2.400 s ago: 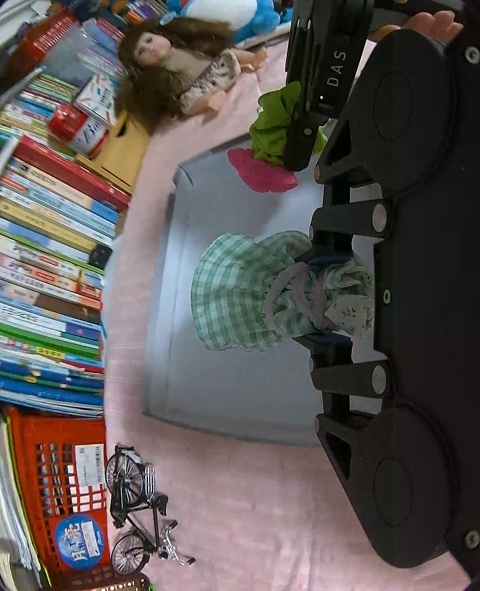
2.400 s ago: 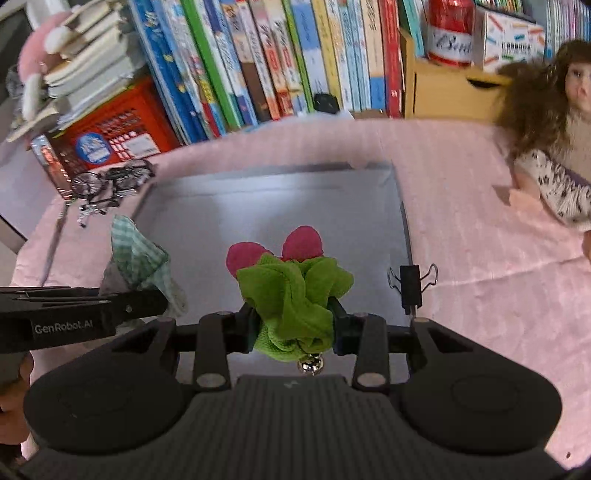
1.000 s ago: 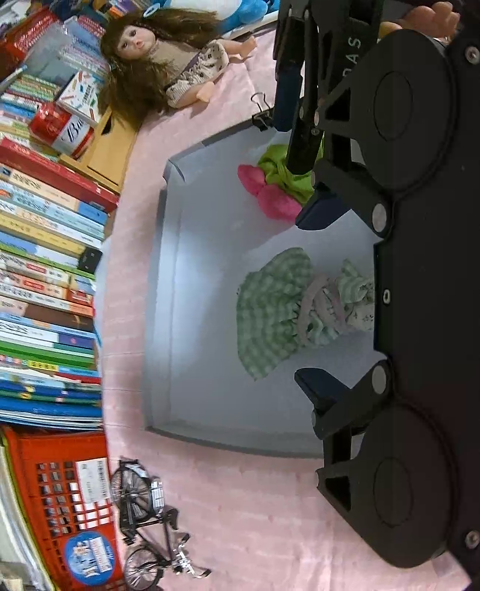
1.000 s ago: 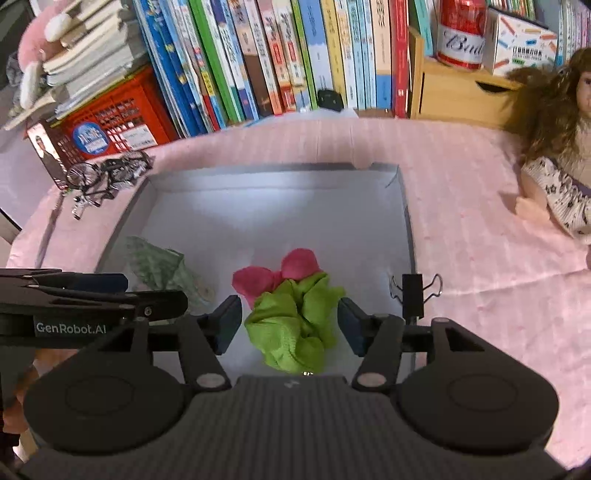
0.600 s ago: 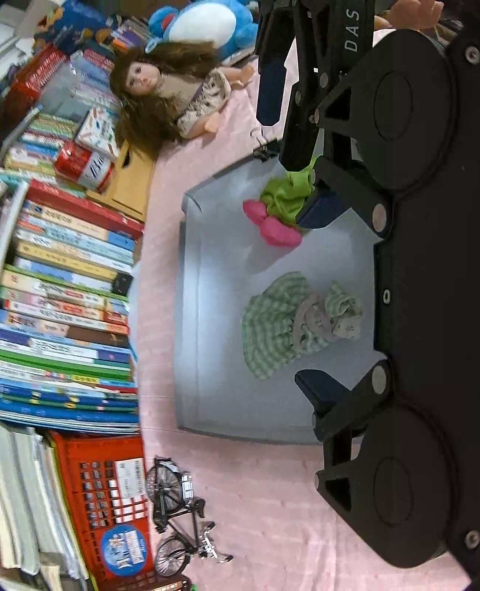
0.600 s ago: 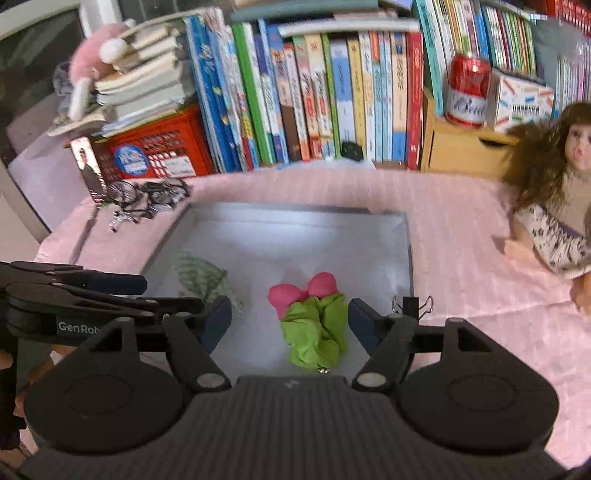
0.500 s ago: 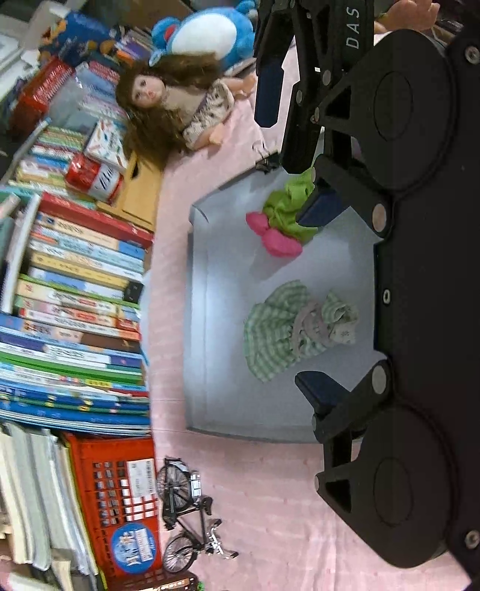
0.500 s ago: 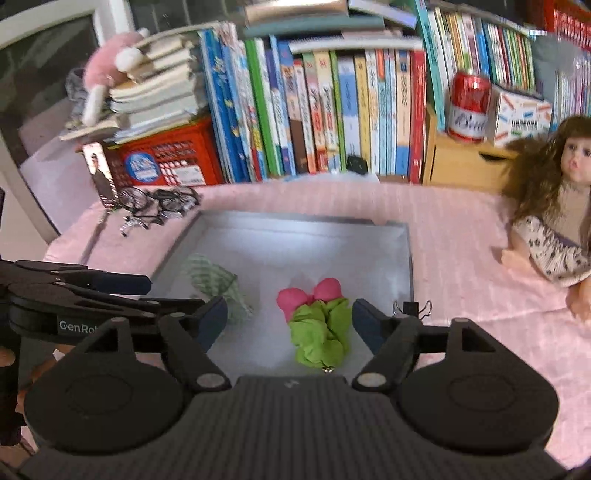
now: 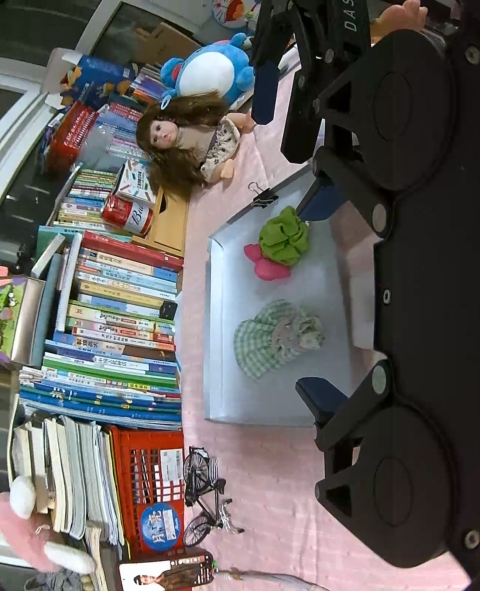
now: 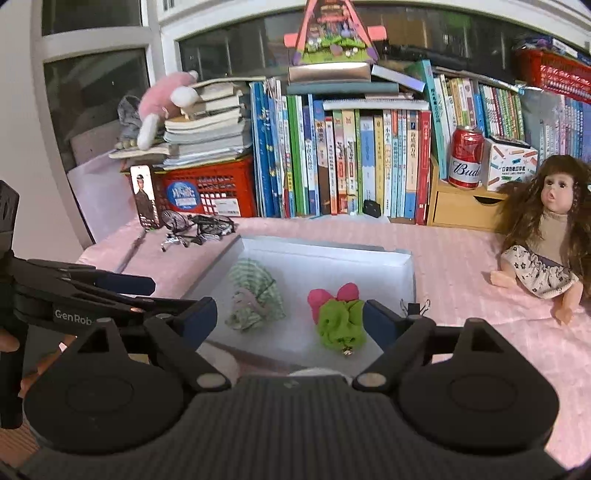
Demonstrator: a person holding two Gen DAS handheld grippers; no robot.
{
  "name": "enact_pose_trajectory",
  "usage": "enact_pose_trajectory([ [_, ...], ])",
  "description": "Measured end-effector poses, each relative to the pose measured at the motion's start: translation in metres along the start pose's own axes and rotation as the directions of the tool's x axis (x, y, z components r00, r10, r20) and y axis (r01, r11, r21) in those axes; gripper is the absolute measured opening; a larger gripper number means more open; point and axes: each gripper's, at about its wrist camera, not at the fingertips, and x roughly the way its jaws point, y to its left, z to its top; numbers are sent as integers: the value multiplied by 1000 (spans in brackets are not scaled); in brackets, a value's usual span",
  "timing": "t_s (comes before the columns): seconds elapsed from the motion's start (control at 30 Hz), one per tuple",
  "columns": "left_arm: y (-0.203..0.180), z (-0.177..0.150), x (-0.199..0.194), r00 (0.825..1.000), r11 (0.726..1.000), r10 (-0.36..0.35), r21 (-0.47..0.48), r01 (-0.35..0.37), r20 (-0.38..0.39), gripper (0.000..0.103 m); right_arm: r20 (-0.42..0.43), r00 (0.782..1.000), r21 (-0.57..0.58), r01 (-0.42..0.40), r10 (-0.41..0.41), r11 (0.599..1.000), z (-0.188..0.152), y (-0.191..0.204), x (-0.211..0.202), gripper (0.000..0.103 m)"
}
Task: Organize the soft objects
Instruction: 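Lift both open tools away from the tray, then grasp the pale blue cloth with the left tool while the right tool grasps the blue packet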
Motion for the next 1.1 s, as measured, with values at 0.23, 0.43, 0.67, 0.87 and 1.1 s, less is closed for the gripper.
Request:
enact_pose_trajectory([
  [0.23, 6, -31, -21, 999, 1000, -2, -29, 4, 43, 92, 82, 995, -26, 63, -61, 998, -37, 25, -16, 92],
  [0.43, 10, -56, -42, 993, 1000, 24, -12, -22, 116, 97, 156, 982, 6, 103, -103, 995, -56, 36, -28, 92],
  [0.67, 19, -80, -56, 986, 997, 75, 20, -79, 150, 99, 224, 965, 2, 138, -135, 990, -78, 48, -37, 93],
  [0.87, 26, -100, -66, 975, 992, 119, 29, -127, 188, 101, 295, 946, -56, 157, -134, 986, -93, 61, -43, 99],
  [1.1, 28, -124, -73, 955, 976, 176, 87, -202, 238, 103, 316, 939, -113, 177, -134, 978, -111, 77, -41, 102],
])
